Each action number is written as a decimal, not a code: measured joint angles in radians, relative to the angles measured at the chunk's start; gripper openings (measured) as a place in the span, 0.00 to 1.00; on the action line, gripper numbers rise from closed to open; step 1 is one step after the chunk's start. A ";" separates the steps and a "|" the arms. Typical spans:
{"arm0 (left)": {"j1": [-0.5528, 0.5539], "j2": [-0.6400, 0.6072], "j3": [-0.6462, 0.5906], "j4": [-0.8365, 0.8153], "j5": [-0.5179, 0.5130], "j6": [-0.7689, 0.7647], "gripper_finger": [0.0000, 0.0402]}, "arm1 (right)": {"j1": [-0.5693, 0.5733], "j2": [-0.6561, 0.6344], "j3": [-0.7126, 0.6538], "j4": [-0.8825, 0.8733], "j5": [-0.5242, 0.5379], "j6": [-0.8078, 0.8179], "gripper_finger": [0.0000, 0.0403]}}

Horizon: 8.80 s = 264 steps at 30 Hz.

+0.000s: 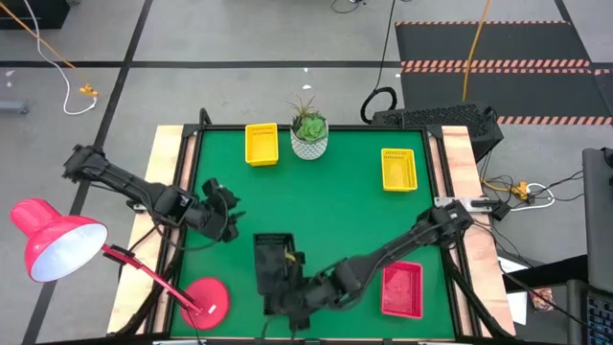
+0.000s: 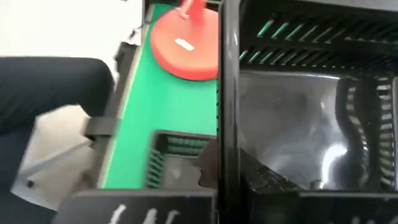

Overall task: Stack baskets by color
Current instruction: Stack the stacked top black bins on the bottom black bin, then stack the right yellow bin on the left stacked yellow bins

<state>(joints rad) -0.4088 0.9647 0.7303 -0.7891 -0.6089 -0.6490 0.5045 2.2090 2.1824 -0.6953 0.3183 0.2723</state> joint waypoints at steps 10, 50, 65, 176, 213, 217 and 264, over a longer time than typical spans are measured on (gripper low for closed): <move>0.022 -0.031 0.000 -0.020 -0.005 -0.031 0.49 | 0.035 0.065 0.040 -0.011 0.025 0.200 0.00; -0.078 -0.027 0.000 -0.027 0.001 -0.096 0.49 | 0.010 0.061 -0.226 0.138 -0.140 0.453 0.30; -0.100 -0.026 0.000 -0.030 0.004 -0.098 0.49 | -0.009 -0.038 -0.226 0.078 -0.064 0.364 0.43; -0.155 -0.015 -0.088 0.061 -0.160 -0.009 0.49 | -0.787 -0.891 -1.440 -0.110 -0.176 -0.231 0.33; -0.010 -0.335 -0.015 0.350 -0.205 0.512 0.49 | -0.710 -0.394 -0.608 0.563 -0.326 -0.657 0.00; 0.011 -0.339 -0.031 0.377 -0.214 0.562 0.49 | -0.717 -0.306 -0.506 0.548 -0.425 -0.667 0.00; 0.217 0.074 0.306 -0.056 -0.061 0.224 0.14 | -0.399 -0.108 -0.493 0.369 -0.532 -0.467 0.29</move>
<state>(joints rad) -0.1921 1.0387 1.0359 -0.8452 -0.6698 -0.4250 0.1059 2.1011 1.6897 -0.3264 -0.2135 -0.1947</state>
